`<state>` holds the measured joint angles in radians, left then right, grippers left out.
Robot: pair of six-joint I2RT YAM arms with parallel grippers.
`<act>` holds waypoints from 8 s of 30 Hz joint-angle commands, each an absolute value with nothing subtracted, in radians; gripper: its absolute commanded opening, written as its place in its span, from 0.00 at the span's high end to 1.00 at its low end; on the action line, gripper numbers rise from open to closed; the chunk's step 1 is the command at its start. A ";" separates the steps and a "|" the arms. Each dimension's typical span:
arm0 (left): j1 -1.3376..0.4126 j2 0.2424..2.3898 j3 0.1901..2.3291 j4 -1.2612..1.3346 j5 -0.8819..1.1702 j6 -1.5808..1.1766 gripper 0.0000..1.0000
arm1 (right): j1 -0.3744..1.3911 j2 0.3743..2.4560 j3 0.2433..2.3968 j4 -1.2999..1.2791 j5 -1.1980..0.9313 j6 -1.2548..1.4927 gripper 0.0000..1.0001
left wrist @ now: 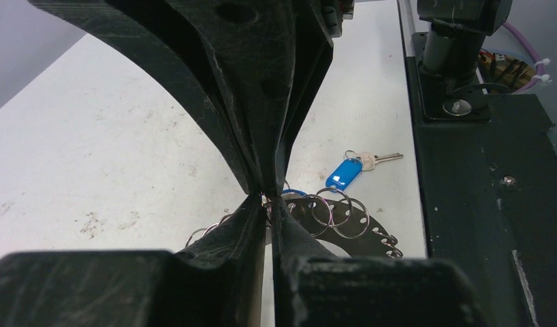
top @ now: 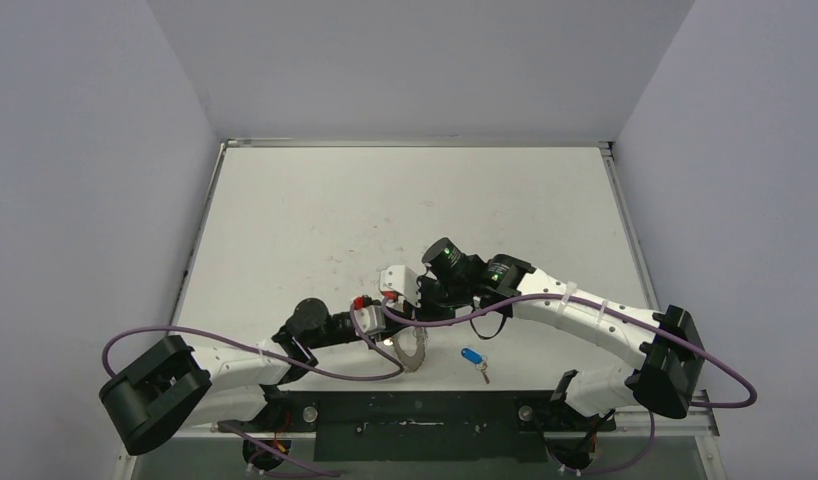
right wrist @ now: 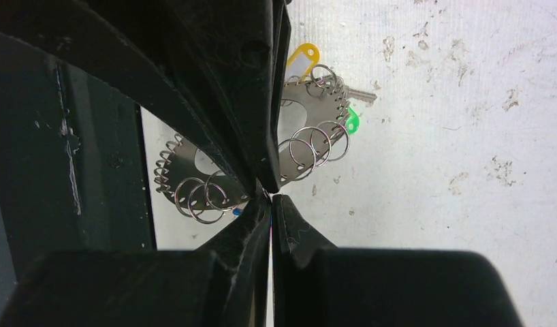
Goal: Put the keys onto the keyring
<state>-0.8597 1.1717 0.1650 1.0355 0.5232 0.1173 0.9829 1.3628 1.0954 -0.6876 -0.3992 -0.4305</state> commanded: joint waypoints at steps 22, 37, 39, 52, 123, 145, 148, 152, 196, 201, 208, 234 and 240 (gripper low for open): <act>-0.862 1.119 0.228 0.930 0.454 0.177 0.82 | 0.991 1.307 1.097 -0.633 -0.450 -0.420 1.00; -0.862 1.070 0.211 0.915 0.463 0.167 1.00 | 0.948 1.283 1.059 -0.555 -0.451 -0.399 0.81; -0.862 1.052 0.199 0.926 0.465 0.161 1.00 | 0.919 1.251 1.030 -0.514 -0.488 -0.390 0.68; -0.864 0.959 0.138 0.978 0.493 0.149 1.00 | 0.807 1.029 0.762 -0.194 -0.779 -0.472 0.49; -0.868 0.732 0.163 0.589 0.391 0.238 0.64 | 0.989 1.367 1.123 -0.565 -0.484 -0.381 1.00; -0.868 0.780 0.183 0.634 0.481 0.243 0.83 | 1.003 1.406 1.124 -0.541 -0.537 -0.386 1.00; -0.868 0.775 0.183 0.638 0.475 0.245 0.84 | 1.004 1.408 1.121 -0.540 -0.538 -0.389 1.00; -0.868 0.763 0.184 0.640 0.463 0.247 0.84 | 1.003 1.408 1.119 -0.542 -0.544 -0.391 1.00; -0.867 0.721 0.066 0.856 0.405 0.143 1.00 | 0.839 1.151 0.758 -0.026 -0.871 -0.393 0.65; -0.868 0.714 0.063 0.864 0.413 0.145 1.00 | 0.839 1.185 0.751 0.040 -0.898 -0.375 0.70; -0.867 0.713 0.066 0.860 0.412 0.143 1.00 | 0.839 1.230 0.741 0.105 -0.911 -0.359 0.70; -0.867 0.650 0.086 0.722 0.328 0.146 0.62 | 0.864 1.316 0.975 -0.436 -0.719 -0.444 1.00; -0.867 0.615 0.114 0.624 0.308 0.150 0.61 | 0.959 1.386 1.115 -0.655 -0.499 -0.444 1.00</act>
<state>-0.8631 0.6338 0.0582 0.6834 0.3351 0.1432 0.9009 1.3540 1.0176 -0.4721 -0.6609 -0.4229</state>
